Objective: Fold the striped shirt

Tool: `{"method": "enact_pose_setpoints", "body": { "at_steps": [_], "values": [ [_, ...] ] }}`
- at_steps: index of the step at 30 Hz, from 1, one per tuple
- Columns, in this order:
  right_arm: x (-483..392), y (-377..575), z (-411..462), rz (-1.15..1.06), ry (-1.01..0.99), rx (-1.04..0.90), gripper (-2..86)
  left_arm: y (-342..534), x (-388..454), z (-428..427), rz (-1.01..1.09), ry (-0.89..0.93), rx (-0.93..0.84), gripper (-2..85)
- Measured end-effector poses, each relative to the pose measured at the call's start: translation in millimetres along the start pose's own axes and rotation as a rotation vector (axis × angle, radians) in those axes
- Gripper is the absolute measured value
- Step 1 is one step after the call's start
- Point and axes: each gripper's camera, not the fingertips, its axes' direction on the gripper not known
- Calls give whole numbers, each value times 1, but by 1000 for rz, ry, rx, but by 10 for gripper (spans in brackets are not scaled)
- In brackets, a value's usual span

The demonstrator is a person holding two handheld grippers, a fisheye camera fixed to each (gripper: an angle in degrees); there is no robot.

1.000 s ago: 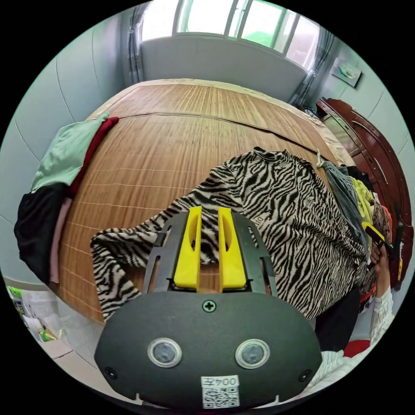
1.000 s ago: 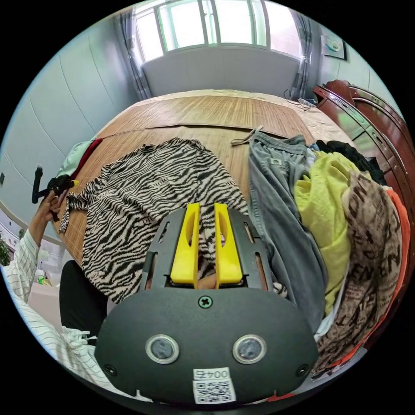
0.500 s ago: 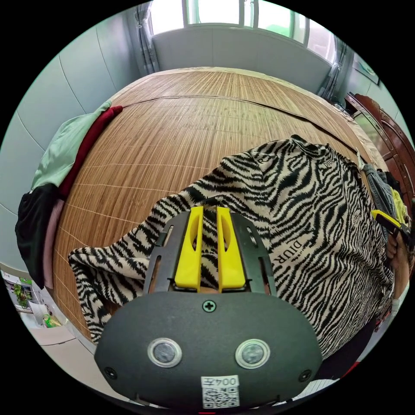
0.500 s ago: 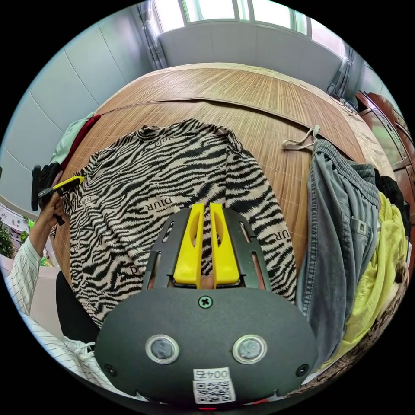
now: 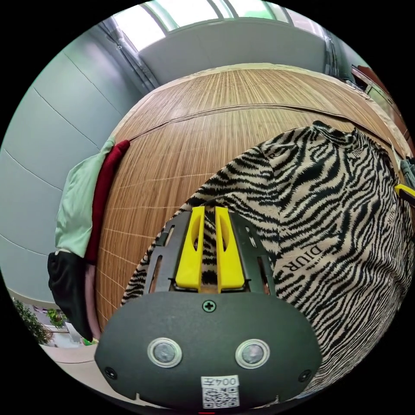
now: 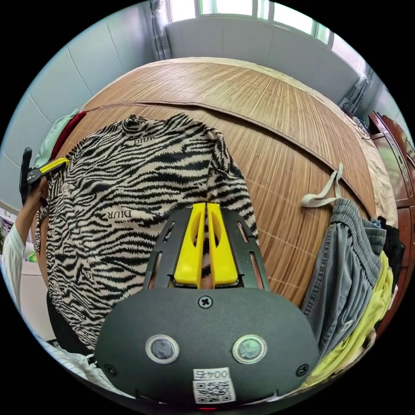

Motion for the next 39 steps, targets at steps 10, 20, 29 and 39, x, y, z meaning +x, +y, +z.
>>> {"method": "enact_pose_setpoints", "body": {
  "at_steps": [10,20,29,39],
  "values": [
    [116,5,9,326,-522,85,15,3,-85,-12,-144,366,91,12],
    [90,225,-112,211,-622,174,58,171,-199,-99,-368,917,152,48],
    [-25,405,-127,130,-492,36,69,391,-133,-171,-54,641,14,100],
    [-17,421,-88,366,-447,-99,58,463,-130,-153,-147,666,-68,117]
  ]
}}
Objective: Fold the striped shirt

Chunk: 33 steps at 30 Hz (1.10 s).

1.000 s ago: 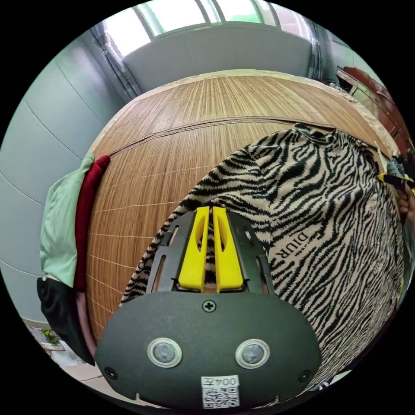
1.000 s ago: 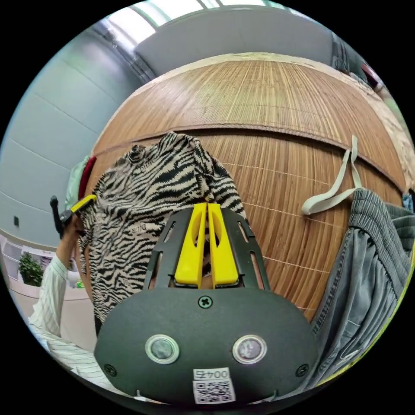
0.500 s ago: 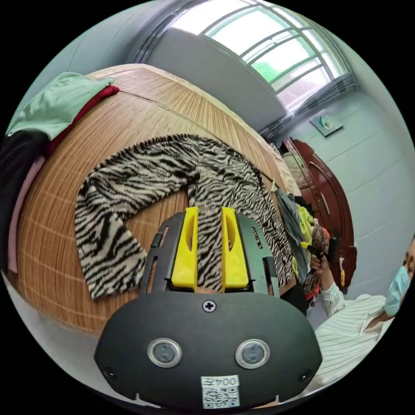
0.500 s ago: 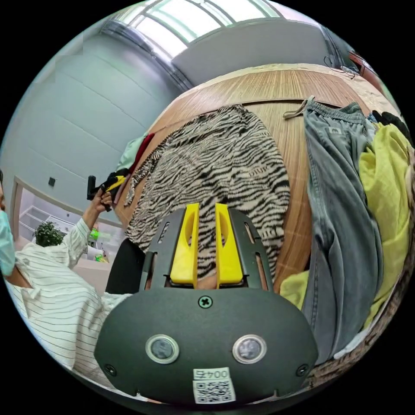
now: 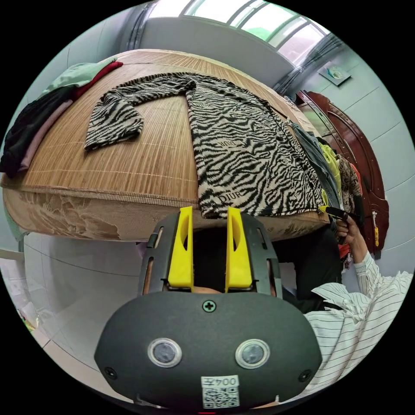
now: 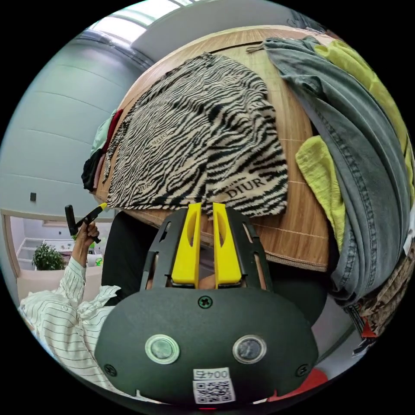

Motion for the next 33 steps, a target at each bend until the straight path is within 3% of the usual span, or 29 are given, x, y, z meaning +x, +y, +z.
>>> {"method": "enact_pose_setpoints", "body": {
  "at_steps": [4,8,12,18,24,28,33],
  "values": [
    [23,13,-38,107,42,133,55,12,-14,0,-47,36,6,115],
    [-54,25,-31,-244,128,160,71,19,-28,-3,-108,117,34,115],
    [-140,25,22,-652,372,74,99,23,-39,-4,-175,198,50,115],
    [-175,8,49,-851,449,-23,116,33,-60,-6,-284,270,67,104],
    [-178,-16,53,-828,368,-108,102,38,-67,-8,-305,239,45,67],
    [-177,-28,49,-749,388,-97,34,42,-68,-15,-307,244,44,43],
    [-199,-21,49,-727,417,-111,21,50,-64,-27,-276,209,31,28]
  ]
}}
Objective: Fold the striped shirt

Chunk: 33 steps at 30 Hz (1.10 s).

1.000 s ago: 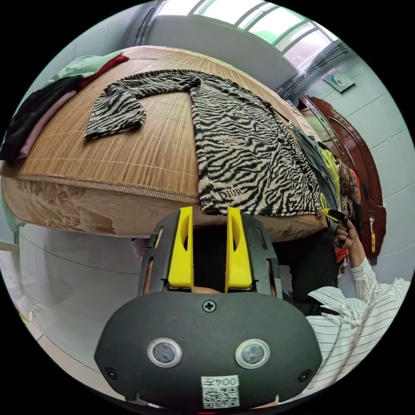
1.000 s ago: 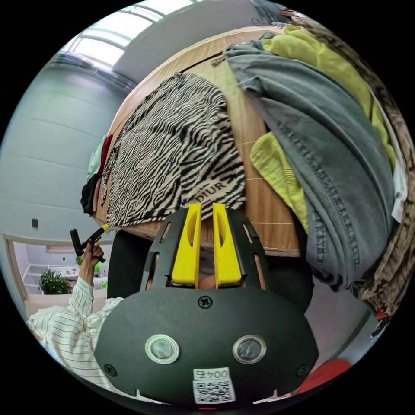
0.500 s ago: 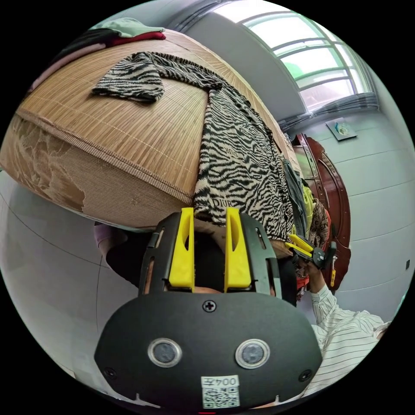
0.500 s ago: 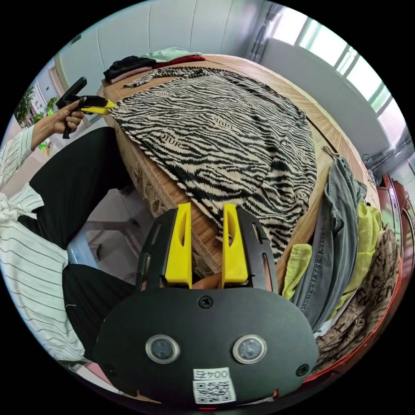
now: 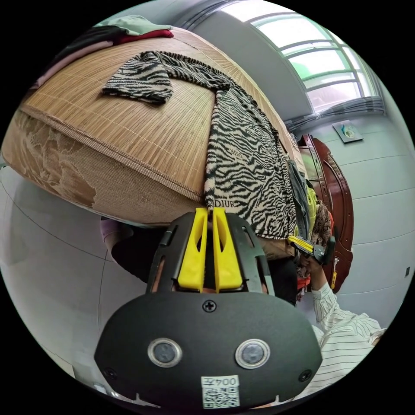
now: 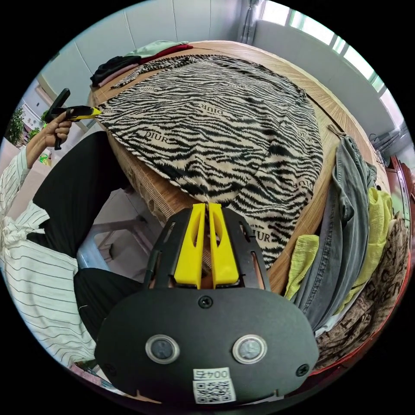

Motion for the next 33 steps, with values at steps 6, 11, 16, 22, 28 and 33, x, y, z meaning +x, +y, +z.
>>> {"method": "enact_pose_setpoints", "body": {
  "at_steps": [6,11,16,22,28,33],
  "values": [
    [-36,7,3,-46,30,-20,29,11,-16,-16,-14,-3,5,23],
    [-35,19,-4,-16,0,35,63,21,-19,-6,2,54,-41,26],
    [-23,56,-27,-7,90,80,93,40,-14,-20,23,7,-19,25],
    [-15,81,-18,-70,123,82,106,63,15,-27,48,-66,30,24],
    [-26,80,9,-261,179,10,115,64,87,3,176,-36,29,26],
    [-3,91,28,-269,167,-29,57,63,150,51,294,-8,-33,26]
  ]
}}
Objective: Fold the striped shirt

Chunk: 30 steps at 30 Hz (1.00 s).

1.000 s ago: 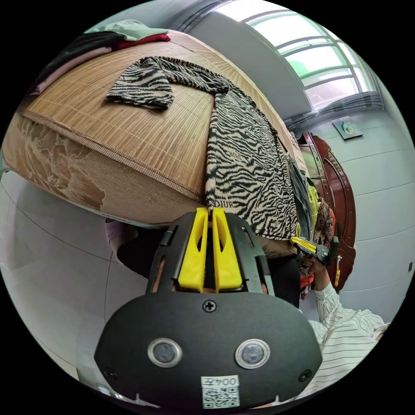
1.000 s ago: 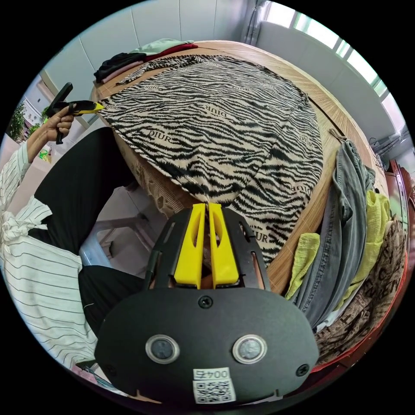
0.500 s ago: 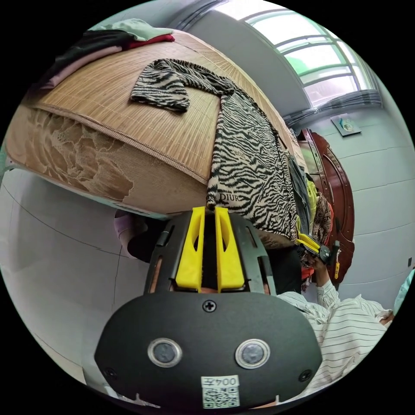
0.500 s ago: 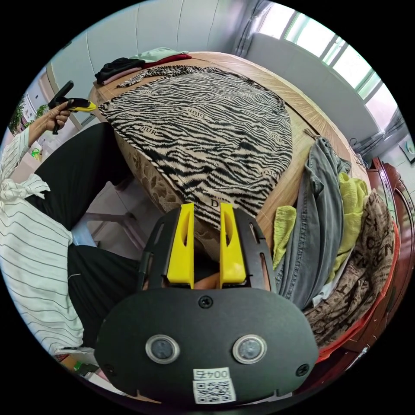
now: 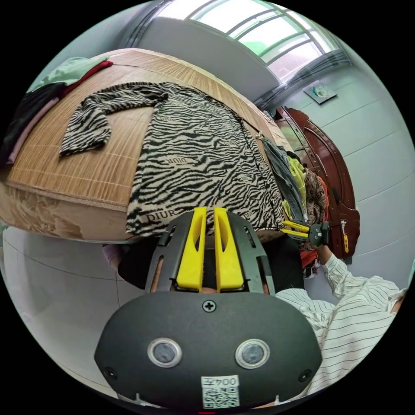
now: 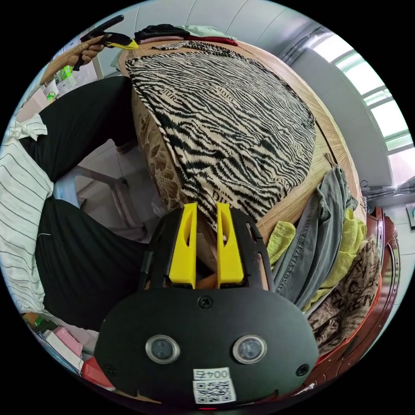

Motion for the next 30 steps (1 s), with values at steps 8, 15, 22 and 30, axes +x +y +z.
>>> {"method": "enact_pose_setpoints", "body": {
  "at_steps": [8,15,22,30],
  "values": [
    [51,49,7,211,-243,128,22,-14,90,79,172,-13,-25,25],
    [142,148,27,831,-637,463,17,-14,128,149,291,-218,-112,21],
    [148,211,84,1089,-866,611,18,-2,139,201,293,-250,-157,16],
    [173,222,58,1118,-942,802,14,-6,159,221,353,-250,-138,14]
  ]
}}
